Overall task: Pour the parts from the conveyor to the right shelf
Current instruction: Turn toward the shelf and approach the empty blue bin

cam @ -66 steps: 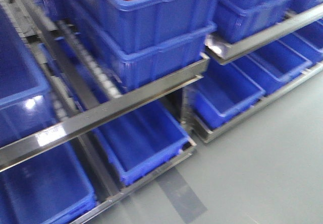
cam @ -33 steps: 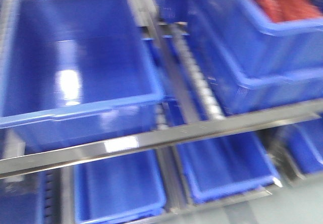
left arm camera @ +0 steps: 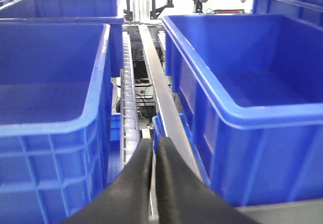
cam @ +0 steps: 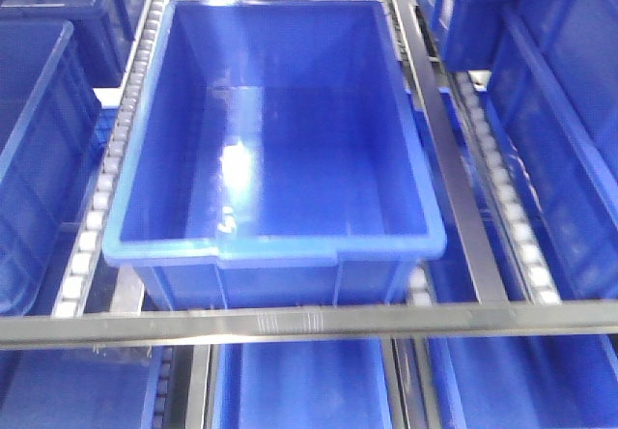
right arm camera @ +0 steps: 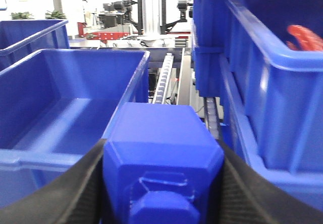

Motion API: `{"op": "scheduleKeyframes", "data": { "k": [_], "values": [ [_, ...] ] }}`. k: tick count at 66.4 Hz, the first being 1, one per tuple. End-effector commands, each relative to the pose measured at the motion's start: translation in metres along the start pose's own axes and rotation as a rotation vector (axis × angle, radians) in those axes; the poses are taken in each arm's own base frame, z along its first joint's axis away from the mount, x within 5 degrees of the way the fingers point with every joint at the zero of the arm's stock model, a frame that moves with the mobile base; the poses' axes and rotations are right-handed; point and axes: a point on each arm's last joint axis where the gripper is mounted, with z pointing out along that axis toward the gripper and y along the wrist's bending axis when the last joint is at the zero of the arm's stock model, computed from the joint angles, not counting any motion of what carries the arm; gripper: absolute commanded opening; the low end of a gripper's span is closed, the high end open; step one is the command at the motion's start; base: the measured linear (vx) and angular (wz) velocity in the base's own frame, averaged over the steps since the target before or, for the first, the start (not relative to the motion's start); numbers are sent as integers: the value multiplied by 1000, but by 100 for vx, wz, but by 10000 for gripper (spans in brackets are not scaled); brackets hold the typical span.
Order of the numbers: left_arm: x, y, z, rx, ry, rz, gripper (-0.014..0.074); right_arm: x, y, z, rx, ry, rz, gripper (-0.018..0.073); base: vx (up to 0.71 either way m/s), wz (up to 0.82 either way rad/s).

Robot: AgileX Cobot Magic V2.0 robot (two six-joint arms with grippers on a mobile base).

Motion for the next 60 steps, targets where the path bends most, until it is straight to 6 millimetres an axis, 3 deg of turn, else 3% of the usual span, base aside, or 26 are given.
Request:
{"op": "scheduleKeyframes", "data": {
  "k": [1,60],
  "values": [
    [-14,-1,-2,10,-110,-14,-6,-16,-1,-1,4,-89,-3,-5,18,9],
    [-14,-1,-2,10,-110,-14,-6,-16,-1,-1,4,-89,-3,-5,22,1]
  ]
}}
